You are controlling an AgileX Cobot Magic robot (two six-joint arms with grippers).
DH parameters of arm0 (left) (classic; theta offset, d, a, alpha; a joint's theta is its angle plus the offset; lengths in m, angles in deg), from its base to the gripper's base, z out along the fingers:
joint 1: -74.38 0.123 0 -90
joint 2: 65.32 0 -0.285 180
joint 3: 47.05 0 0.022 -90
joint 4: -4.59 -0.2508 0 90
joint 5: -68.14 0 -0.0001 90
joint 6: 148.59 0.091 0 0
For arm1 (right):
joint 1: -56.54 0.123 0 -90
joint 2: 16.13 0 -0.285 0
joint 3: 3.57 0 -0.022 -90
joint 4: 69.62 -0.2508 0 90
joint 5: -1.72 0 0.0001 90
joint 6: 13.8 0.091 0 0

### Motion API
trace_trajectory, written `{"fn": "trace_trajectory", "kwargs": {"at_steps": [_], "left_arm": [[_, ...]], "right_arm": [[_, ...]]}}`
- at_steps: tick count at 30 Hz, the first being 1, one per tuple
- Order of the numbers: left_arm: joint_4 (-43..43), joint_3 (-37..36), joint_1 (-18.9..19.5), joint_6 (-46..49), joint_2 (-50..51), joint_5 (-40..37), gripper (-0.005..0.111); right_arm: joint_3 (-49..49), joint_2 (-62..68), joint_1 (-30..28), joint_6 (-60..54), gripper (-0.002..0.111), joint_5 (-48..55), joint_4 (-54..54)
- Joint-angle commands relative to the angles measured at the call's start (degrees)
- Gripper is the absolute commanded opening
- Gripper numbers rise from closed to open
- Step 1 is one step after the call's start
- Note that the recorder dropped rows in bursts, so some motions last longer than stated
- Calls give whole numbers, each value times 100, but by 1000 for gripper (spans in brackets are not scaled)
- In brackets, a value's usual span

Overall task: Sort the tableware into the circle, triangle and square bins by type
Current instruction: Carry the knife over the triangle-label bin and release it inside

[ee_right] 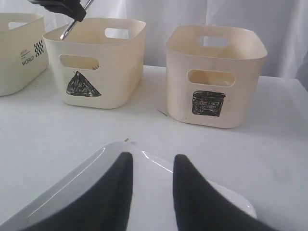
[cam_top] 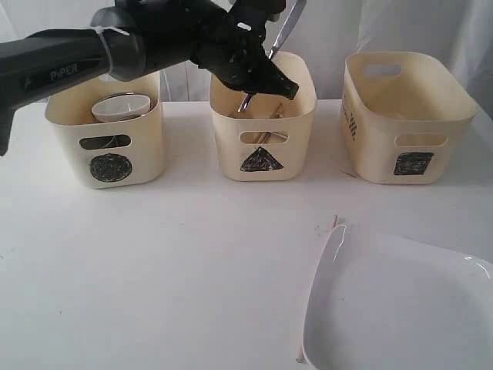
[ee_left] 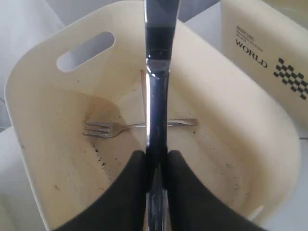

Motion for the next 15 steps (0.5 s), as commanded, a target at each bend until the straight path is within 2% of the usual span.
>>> {"fn": "trace_trajectory", "kwargs": {"at_steps": [1,4,10,15], "left_arm": [[34,56,27,238,-30,211,0],[34,56,27,251,-30,255,6],[55,56,27,251,-30,243,37],[80,56,27,236,-67,71,39]], "right_arm": [[35,-36,-54,-1,29,-43,35],[35,-36,-54,-1,29,-43,35],[35,-36,-54,-1,29,-43,35],[35,-36,-54,-1,29,-43,35]]}}
